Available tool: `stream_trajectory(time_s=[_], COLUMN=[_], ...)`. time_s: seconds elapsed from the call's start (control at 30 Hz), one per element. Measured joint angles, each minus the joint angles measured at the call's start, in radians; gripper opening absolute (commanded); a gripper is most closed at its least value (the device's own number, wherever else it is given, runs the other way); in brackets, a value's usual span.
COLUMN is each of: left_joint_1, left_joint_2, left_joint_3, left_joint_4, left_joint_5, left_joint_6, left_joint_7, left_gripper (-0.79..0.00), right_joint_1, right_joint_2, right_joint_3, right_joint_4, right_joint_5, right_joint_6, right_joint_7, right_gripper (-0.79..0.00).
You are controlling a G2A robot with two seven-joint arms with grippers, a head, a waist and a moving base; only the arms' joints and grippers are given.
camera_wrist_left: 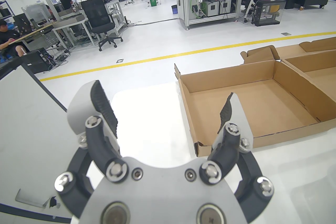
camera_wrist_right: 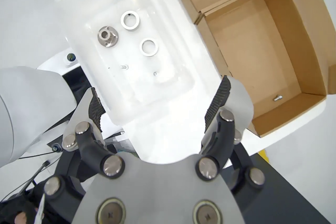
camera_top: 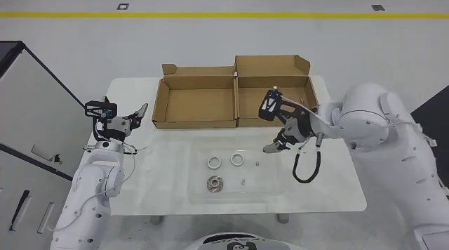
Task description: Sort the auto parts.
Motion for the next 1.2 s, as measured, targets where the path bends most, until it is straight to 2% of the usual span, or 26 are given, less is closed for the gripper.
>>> stream_trajectory(time_s=[0.17, 0.37, 0.83, 1.0, 1.2], left_joint_1=[0.0, 0.0, 0.0, 0.0, 0.0], left_joint_2=[0.0, 0.0, 0.0, 0.0, 0.0], left_joint_3=[0.0, 0.0, 0.0, 0.0, 0.0], left_joint_4=[0.0, 0.0, 0.0, 0.0, 0.0], left_joint_5=[0.0, 0.0, 0.0, 0.0, 0.0], left_joint_6=[0.0, 0.0, 0.0, 0.0, 0.0], left_joint_7=[0.0, 0.0, 0.0, 0.0, 0.0], left_gripper=[0.0, 0.0, 0.0, 0.0, 0.0], right_joint_1=[0.062, 0.123, 0.123, 0.155, 0.274], right_joint_2=[0.021, 0.044, 0.045, 0.035, 0.01], right_joint_3=[-0.123, -0.22, -0.228, -0.327, -0.505], right_joint_4=[-0.002, 0.004, 0.004, -0.015, 0.013], right_joint_5=[0.021, 0.047, 0.042, -0.032, -0.086], right_joint_6=[0.001, 0.0, -0.001, -0.011, -0.008], right_joint_7=[0.001, 0.0, -0.001, -0.011, -0.008], right_gripper=[0.0, 0.0, 0.0, 0.0, 0.0])
